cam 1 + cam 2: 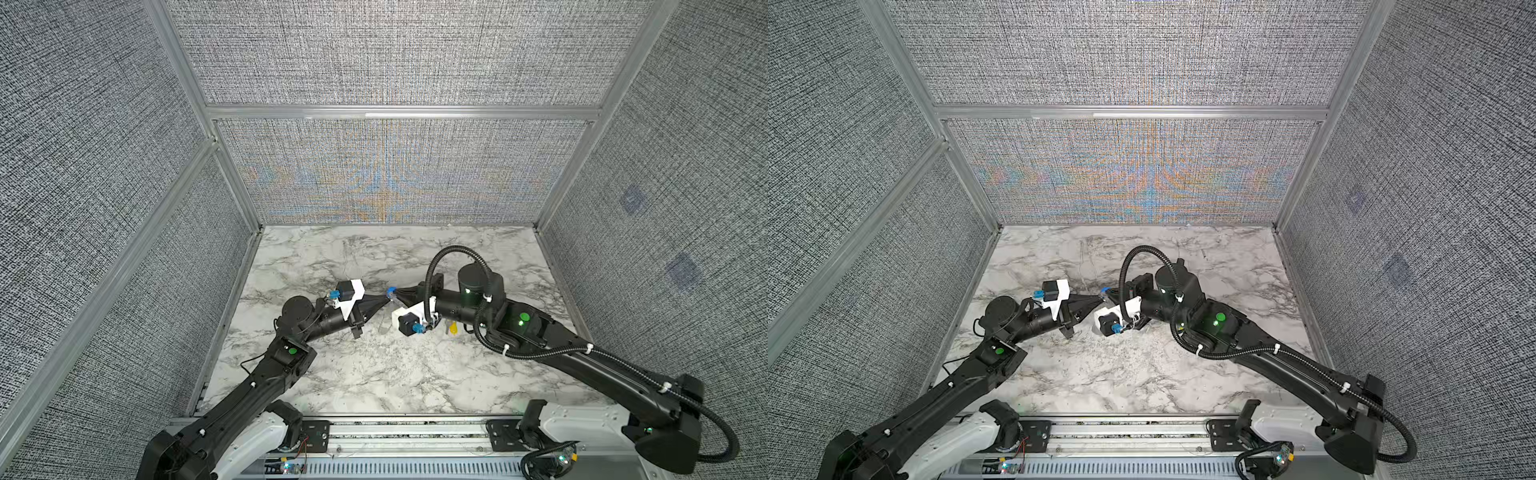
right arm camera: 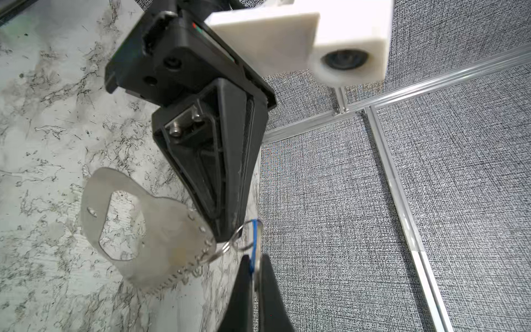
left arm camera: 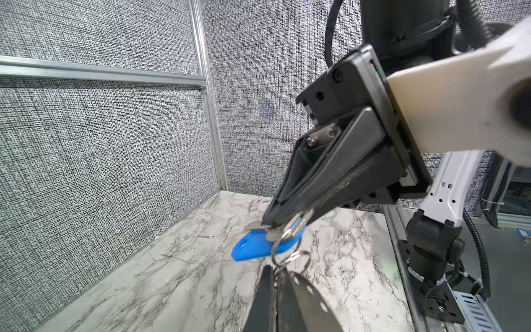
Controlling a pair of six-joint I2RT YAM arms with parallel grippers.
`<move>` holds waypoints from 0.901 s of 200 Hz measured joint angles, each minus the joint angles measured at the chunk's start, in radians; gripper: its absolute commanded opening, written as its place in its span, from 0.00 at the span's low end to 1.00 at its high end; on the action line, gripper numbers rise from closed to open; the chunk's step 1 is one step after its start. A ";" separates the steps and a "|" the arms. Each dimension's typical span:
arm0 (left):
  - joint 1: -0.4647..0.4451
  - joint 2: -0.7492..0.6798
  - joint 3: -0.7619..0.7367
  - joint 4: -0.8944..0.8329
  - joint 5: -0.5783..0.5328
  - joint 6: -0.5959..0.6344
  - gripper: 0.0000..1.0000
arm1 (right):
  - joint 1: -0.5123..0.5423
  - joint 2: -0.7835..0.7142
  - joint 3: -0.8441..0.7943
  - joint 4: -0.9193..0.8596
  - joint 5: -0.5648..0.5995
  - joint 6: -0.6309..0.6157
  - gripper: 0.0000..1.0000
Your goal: Remove the keys from the keyring
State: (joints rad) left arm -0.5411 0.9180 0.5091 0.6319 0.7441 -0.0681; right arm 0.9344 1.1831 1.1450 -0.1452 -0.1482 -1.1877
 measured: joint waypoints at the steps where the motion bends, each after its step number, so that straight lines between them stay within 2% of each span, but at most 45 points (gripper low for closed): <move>1: 0.000 0.000 0.000 0.000 0.000 0.000 0.02 | 0.000 0.000 0.000 0.000 0.000 0.000 0.00; 87: 0.000 0.012 0.013 -0.008 0.016 0.008 0.00 | 0.000 -0.009 -0.008 0.005 0.056 -0.015 0.00; 180: 0.000 0.022 0.056 -0.109 0.044 0.034 0.00 | -0.005 -0.062 -0.085 0.059 0.143 -0.026 0.00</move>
State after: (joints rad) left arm -0.5415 0.9401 0.5652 0.5224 0.7879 -0.0338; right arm 0.9291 1.1213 1.0603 -0.0864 -0.0051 -1.2140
